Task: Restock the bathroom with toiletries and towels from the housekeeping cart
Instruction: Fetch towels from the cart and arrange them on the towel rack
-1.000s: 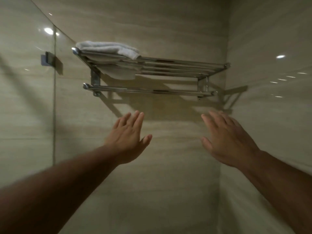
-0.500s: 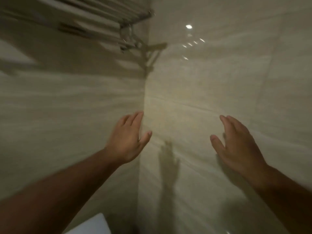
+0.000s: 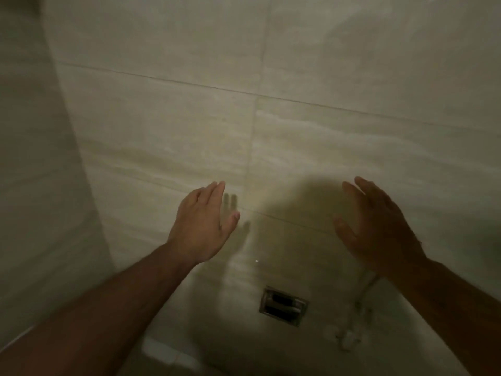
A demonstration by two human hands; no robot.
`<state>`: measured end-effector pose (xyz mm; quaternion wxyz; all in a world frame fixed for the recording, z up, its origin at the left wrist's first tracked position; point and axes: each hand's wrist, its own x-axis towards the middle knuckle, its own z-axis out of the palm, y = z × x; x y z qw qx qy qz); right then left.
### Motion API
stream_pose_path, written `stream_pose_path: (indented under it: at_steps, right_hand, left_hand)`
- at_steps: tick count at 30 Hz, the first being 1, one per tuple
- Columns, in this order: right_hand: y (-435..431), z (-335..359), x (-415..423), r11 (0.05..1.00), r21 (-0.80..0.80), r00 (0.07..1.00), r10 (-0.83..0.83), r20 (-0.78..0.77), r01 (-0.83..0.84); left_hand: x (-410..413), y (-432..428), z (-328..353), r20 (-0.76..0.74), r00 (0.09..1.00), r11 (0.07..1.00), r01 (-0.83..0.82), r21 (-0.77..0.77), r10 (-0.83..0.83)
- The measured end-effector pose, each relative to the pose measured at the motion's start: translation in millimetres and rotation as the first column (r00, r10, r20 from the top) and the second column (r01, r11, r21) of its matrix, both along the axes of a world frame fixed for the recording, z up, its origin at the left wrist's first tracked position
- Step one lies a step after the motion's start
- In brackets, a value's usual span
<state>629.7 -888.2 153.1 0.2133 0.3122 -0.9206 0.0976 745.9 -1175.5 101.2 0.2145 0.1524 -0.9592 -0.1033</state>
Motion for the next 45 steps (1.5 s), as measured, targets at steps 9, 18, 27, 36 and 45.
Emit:
stream_pose_path:
  at_steps: [9,18,27,36,45]
  right_hand:
    - [178.5,-26.1,9.7,0.937,-0.210,0.959,-0.257,0.122,0.278]
    - [391.3,-36.0,8.9,0.888,-0.150,0.897,-0.412,0.158,0.434]
    - [588.9,-46.4,53.0,0.754,-0.173,0.760,-0.564,0.322,0.633]
    - [721.5,-93.1,114.6,0.551,-0.112,0.547,-0.742,0.387,0.827]
    - [813.6,-82.1,83.1,0.412,-0.028,0.395,-0.851,0.346,0.911]
  left_hand:
    - [-53.4,161.8,-1.8,0.053,0.970,0.970,0.241,-0.044,-0.238]
    - [-108.1,370.6,10.7,0.058,0.876,0.871,0.481,-0.095,-0.478]
    - [-144.6,583.6,-4.8,0.089,0.718,0.713,0.696,-0.082,-0.691]
    - [-176.4,767.3,-25.9,0.144,0.485,0.483,0.874,-0.049,-0.862]
    - [-236.8,884.2,-39.6,0.121,0.308,0.321,0.941,0.109,-0.944]
